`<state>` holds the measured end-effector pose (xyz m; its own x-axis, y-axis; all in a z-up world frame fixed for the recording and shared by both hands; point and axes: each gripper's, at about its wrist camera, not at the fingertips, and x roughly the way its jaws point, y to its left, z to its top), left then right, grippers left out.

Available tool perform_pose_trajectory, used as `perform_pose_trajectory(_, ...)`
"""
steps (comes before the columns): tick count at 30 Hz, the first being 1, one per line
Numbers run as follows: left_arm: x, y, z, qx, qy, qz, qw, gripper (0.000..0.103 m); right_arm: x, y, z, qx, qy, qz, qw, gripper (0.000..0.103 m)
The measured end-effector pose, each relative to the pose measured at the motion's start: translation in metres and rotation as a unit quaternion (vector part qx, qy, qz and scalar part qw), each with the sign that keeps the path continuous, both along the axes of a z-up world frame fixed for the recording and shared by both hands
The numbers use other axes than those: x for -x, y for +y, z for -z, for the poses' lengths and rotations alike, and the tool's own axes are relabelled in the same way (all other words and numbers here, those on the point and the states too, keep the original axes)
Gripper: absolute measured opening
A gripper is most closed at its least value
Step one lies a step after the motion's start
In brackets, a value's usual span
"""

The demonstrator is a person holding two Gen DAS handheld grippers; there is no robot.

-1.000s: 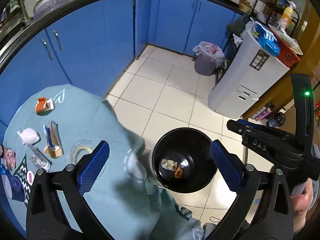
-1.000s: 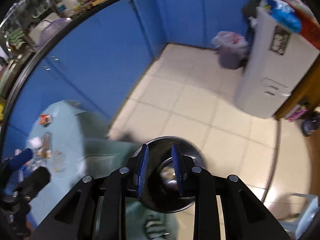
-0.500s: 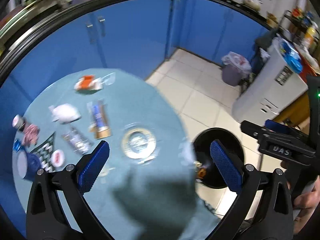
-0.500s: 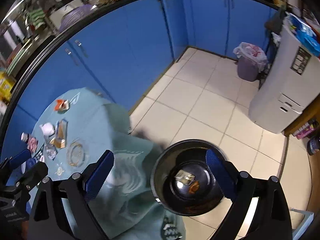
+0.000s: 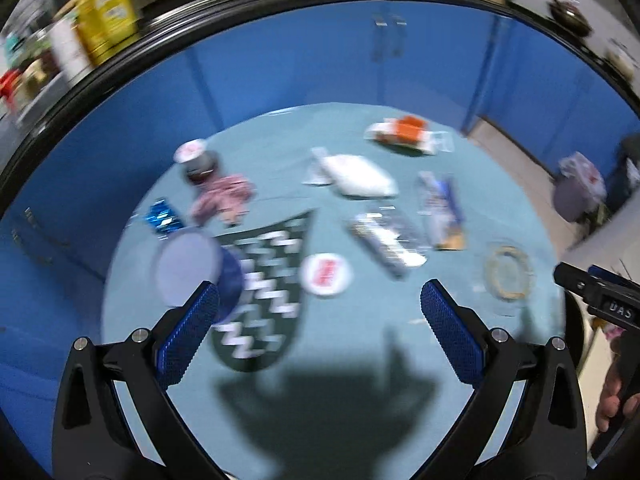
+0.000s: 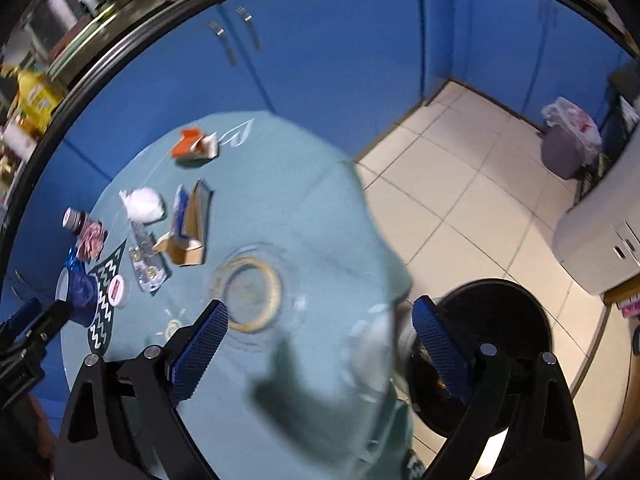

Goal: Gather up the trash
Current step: 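Move both grippers back over the table, then grasp the white round lid with the left gripper while the right grasps the clear lid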

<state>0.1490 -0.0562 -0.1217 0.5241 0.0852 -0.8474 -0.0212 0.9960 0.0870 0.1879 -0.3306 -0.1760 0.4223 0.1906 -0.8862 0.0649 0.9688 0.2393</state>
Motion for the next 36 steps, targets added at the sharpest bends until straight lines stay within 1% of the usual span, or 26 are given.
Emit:
perform_pose_trajectory(6,-0.003,0.055,0.017,0.000,0.014,-0.048,0.9988,0.100,-0.016,0.041,0.018,0.021,0.024,-0.034,0.999,0.091)
perform_pose_trajectory(11,-0.014,0.086,0.037,0.016,0.029,-0.067,0.9972,0.100,-0.023,0.059,0.028,0.042,0.034,-0.036,0.998,0.091)
perform_pose_trajectory(16,-0.026,0.097,0.053,0.018,0.040,-0.068,0.9967,0.100,-0.028,0.067,0.034,0.071,0.038,-0.031,0.996,0.091)
perform_pose_trajectory(22,-0.038,0.106,0.067,0.027,0.050,-0.070,0.9959,0.100,-0.032,0.079,0.039,0.114,0.040,-0.033,0.992,0.095)
perform_pose_trajectory(30,-0.045,0.113,0.075,0.028,0.054,-0.071,0.9956,0.099,-0.035,0.088,0.039,0.120,0.037,-0.030,0.992,0.095)
perform_pose_trajectory(32,-0.046,0.114,0.076,0.029,0.053,-0.073,0.9955,0.097,-0.035,0.089,0.038,0.121,0.036,-0.030,0.992,0.095)
perform_pose_trajectory(34,-0.046,0.114,0.075,0.032,0.053,-0.070,0.9956,0.088,-0.033,0.091,0.038,0.121,0.034,-0.029,0.992,0.094)
perform_pose_trajectory(35,-0.044,0.117,0.075,0.031,0.052,-0.069,0.9958,0.086,-0.032,0.092,0.037,0.121,0.032,-0.032,0.992,0.092)
perform_pose_trajectory(36,-0.044,0.116,0.075,0.029,0.053,-0.067,0.9960,0.080,-0.031,0.093,0.036,0.122,0.030,-0.033,0.992,0.091)
